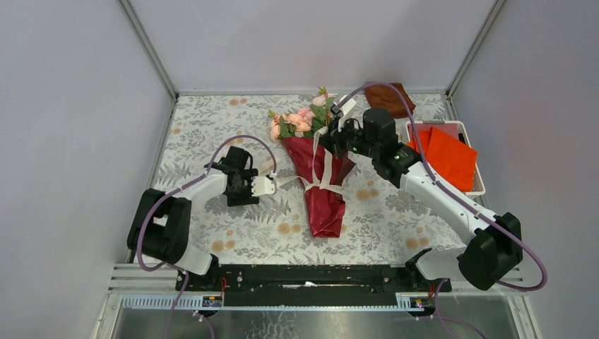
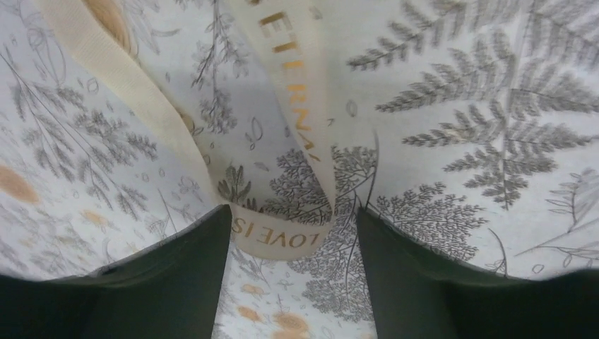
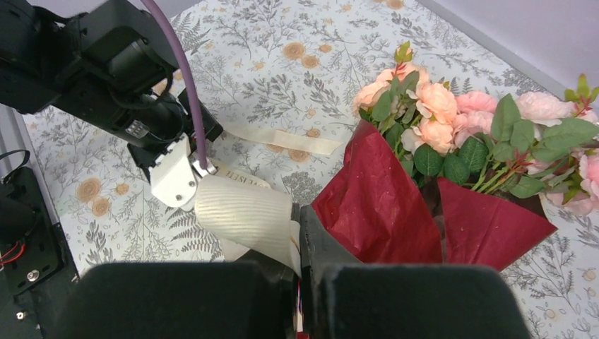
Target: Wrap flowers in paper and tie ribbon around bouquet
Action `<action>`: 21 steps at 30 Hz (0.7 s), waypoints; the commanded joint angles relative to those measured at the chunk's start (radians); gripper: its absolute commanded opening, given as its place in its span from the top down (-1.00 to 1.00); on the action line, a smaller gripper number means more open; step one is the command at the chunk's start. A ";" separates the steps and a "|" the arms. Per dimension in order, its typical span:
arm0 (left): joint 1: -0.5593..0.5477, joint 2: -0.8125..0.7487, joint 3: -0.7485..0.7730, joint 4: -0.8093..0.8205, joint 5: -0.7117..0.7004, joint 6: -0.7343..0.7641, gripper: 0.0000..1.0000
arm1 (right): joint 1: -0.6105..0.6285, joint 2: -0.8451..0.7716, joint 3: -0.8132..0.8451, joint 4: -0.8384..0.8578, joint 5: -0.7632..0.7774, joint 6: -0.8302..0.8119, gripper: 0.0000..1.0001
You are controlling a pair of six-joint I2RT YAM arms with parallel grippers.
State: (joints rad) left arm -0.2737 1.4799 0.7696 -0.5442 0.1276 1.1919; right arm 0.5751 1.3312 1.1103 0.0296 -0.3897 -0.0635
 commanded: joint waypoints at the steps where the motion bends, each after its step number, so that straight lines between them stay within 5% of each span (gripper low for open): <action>1: 0.005 0.099 -0.011 0.076 -0.070 0.023 -0.03 | -0.004 0.003 0.077 -0.005 0.061 -0.017 1.00; 4: 0.005 0.095 -0.025 0.070 -0.040 0.009 0.90 | -0.003 0.018 0.096 -0.011 0.068 -0.012 1.00; 5: 0.006 0.087 -0.031 0.072 -0.024 -0.001 1.00 | -0.004 0.026 0.107 -0.016 0.065 -0.009 1.00; 18: 0.004 0.012 -0.022 0.161 0.008 -0.187 1.00 | 0.000 0.126 0.197 -0.012 0.020 0.029 1.00; 21: 0.027 0.028 -0.028 0.302 -0.083 -0.276 1.00 | 0.013 0.298 0.469 -0.168 0.061 0.049 1.00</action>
State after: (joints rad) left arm -0.2729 1.5093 0.7494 -0.4225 0.1127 1.0546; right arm 0.5774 1.4677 1.2800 -0.0292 -0.3611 -0.0463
